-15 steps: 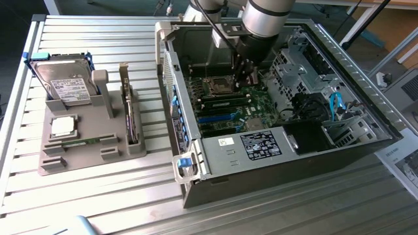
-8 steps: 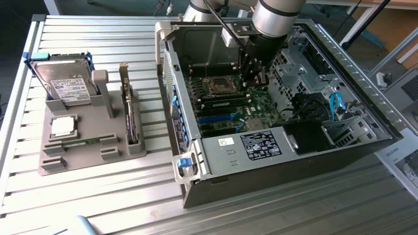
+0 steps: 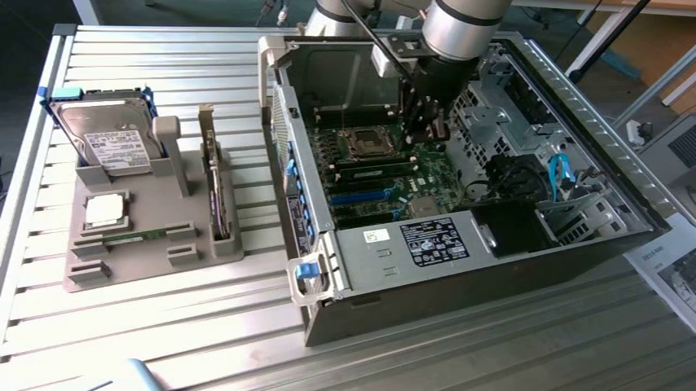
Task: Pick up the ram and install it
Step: 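Press down the ram until it locks into place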
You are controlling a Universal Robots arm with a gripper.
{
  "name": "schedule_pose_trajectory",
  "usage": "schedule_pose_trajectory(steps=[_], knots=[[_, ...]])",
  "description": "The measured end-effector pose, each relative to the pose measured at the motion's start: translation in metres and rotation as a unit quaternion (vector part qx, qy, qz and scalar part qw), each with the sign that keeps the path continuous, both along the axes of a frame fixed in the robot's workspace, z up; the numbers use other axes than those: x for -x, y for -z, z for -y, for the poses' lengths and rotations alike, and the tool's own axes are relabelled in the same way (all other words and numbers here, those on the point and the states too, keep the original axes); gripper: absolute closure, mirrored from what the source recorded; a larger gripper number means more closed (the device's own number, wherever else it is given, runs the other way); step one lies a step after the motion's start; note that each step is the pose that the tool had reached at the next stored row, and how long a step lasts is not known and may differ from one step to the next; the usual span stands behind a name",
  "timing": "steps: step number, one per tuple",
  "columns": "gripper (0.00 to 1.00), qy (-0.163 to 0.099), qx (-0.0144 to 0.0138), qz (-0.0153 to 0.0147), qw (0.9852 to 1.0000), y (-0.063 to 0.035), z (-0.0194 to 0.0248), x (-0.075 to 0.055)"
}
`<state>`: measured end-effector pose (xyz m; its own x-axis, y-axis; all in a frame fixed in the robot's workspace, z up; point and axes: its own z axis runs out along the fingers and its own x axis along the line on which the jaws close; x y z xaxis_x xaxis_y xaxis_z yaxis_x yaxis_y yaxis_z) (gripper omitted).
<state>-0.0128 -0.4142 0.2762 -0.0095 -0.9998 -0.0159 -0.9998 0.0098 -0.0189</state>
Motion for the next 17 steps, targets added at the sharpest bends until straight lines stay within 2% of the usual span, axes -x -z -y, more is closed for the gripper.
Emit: schedule_pose_trajectory(steps=[5, 17], knots=[[0.9, 0.0, 0.0, 0.0, 1.0, -0.0123, 0.0, 0.0], [0.9, 0.0, 0.001, -0.0008, 1.0, -0.0321, 0.0, -0.001]])
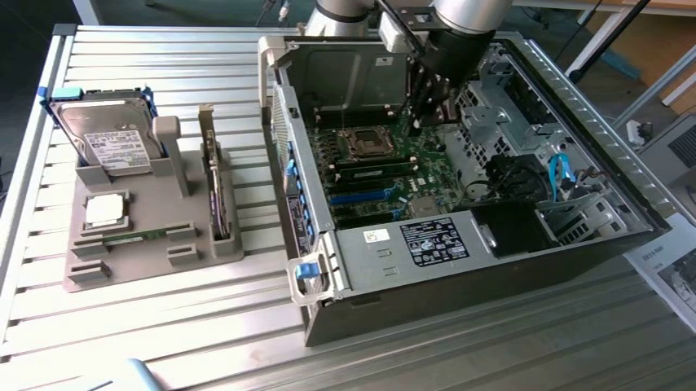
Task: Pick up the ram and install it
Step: 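Press down the ram until it locks into place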
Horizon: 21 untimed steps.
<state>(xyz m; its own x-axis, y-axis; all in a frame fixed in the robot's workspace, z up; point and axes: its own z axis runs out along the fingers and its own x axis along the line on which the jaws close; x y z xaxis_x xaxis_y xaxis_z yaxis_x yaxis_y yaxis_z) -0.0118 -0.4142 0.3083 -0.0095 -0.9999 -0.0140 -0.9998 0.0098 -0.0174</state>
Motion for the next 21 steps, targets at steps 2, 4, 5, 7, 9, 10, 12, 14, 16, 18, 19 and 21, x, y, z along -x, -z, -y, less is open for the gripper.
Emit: schedule_pose_trajectory(steps=[2, 4, 5, 7, 9, 10, 12, 14, 16, 18, 19, 21], knots=[[0.9, 0.0, 0.0, -0.0001, 1.0, -0.0035, 0.0, 0.0], [0.9, 0.0, 0.0, -0.0002, 1.0, -0.0059, 0.0, 0.0], [0.9, 0.0, 0.0001, -0.0002, 1.0, -0.0072, 0.0, 0.0], [0.9, 0.0, 0.0001, -0.0002, 1.0, -0.0092, 0.0, 0.0], [0.9, 0.0, 0.0002, -0.0002, 1.0, -0.0112, 0.0, 0.0], [0.9, 0.0, 0.0002, -0.0002, 1.0, -0.0123, 0.0, 0.0], [0.9, 0.0, 0.0002, -0.0002, 1.0, -0.0163, 0.0, 0.0], [0.9, 0.0, 0.0003, -0.0002, 1.0, -0.0195, 0.0, 0.0], [0.9, 0.0, 0.0003, -0.0002, 1.0, -0.0202, 0.0, 0.0], [0.9, 0.0, 0.0003, -0.0002, 1.0, -0.0203, 0.0, 0.0], [0.9, 0.0, 0.0003, -0.0002, 1.0, -0.0203, 0.0, 0.0], [0.9, 0.0, 0.0003, -0.0002, 1.0, -0.0203, 0.0, 0.0]])
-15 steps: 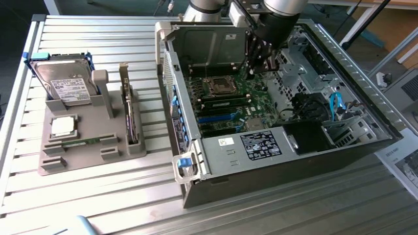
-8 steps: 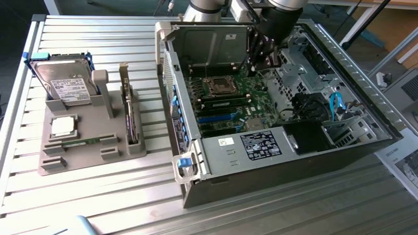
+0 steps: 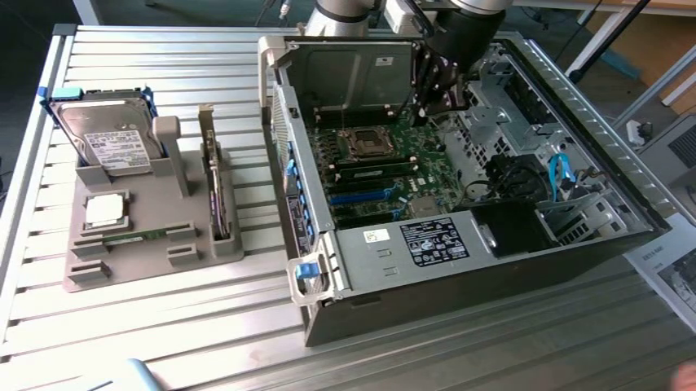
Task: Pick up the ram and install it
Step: 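Press down the ram until it locks into place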
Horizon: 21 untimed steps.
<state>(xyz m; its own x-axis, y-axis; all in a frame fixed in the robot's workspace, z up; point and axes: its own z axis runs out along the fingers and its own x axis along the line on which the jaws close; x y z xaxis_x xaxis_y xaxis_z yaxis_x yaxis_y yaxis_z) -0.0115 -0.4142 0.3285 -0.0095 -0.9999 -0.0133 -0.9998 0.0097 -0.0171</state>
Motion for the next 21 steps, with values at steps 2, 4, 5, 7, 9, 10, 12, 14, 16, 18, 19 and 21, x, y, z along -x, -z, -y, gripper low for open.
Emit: schedule_pose_trajectory(steps=[2, 4, 5, 7, 9, 10, 12, 14, 16, 18, 19, 21], knots=[[0.9, 0.0, 0.0, 0.0, 1.0, 0.0, 0.0, 0.0], [0.9, 0.0, 0.0, 0.0, 1.0, 0.0, 0.0, 0.0], [0.9, 0.0, 0.0, 0.0, 1.0, 0.0, 0.0, 0.0], [0.9, 0.0, 0.0, 0.0, 1.0, 0.0, 0.0, 0.0], [0.9, 0.0, 0.0, 0.0, 1.0, 0.0, 0.0, 0.0], [0.9, 0.004, 0.0, 0.0, 1.0, 0.0, 0.0, 0.0], [0.9, 0.013, 0.0, 0.0, 0.9999, 0.0, 0.0, 0.0], [0.9, 0.031, 0.0, 0.0, 0.9995, 0.0, 0.0, 0.0], [0.9, 0.043, 0.0, 0.0, 0.9991, 0.0, 0.0, 0.0], [0.9, 0.062, 0.0, 0.0, 0.9981, 0.0, 0.0, 0.0], [0.9, 0.071, 0.0, 0.0, 0.9975, 0.0, 0.0, 0.0], [0.9, 0.087, 0.0, 0.0, 0.9962, 0.0, 0.0, 0.0]])
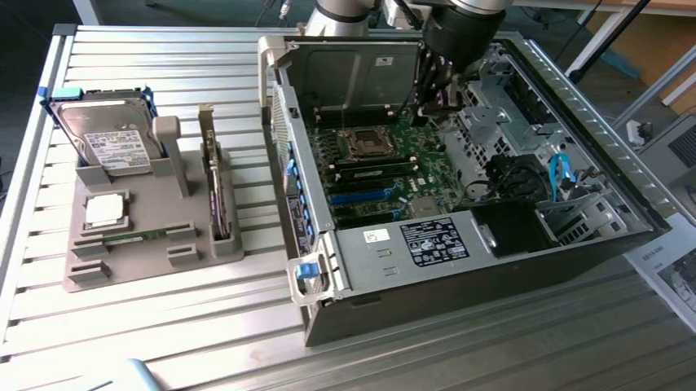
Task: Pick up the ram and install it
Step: 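Press down the ram until it locks into place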
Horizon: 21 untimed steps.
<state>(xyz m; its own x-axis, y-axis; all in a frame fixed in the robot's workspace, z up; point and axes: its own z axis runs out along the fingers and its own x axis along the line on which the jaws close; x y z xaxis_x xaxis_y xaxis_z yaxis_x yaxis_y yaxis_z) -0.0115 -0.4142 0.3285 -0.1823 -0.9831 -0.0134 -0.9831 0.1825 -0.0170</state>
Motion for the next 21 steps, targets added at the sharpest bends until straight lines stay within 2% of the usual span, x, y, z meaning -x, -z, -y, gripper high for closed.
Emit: schedule_pose_trajectory(steps=[5, 9, 11, 14, 17, 18, 21], knots=[[0.9, 0.035, 0.0, 0.0, 0.9994, 0.0, 0.0, 0.0], [0.9, 0.069, 0.0, 0.0, 0.9976, 0.0, 0.0, 0.0], [0.9, 0.098, 0.0, 0.0, 0.9952, 0.0, 0.0, 0.0], [0.9, 0.119, 0.0, 0.0, 0.9929, 0.0, 0.0, 0.0], [0.9, 0.145, 0.0, 0.0, 0.9895, 0.0, 0.0, 0.0], [0.9, 0.157, 0.0, 0.0, 0.9876, 0.0, 0.0, 0.0], [0.9, 0.181, 0.0, 0.0, 0.9836, 0.0, 0.0, 0.0]])
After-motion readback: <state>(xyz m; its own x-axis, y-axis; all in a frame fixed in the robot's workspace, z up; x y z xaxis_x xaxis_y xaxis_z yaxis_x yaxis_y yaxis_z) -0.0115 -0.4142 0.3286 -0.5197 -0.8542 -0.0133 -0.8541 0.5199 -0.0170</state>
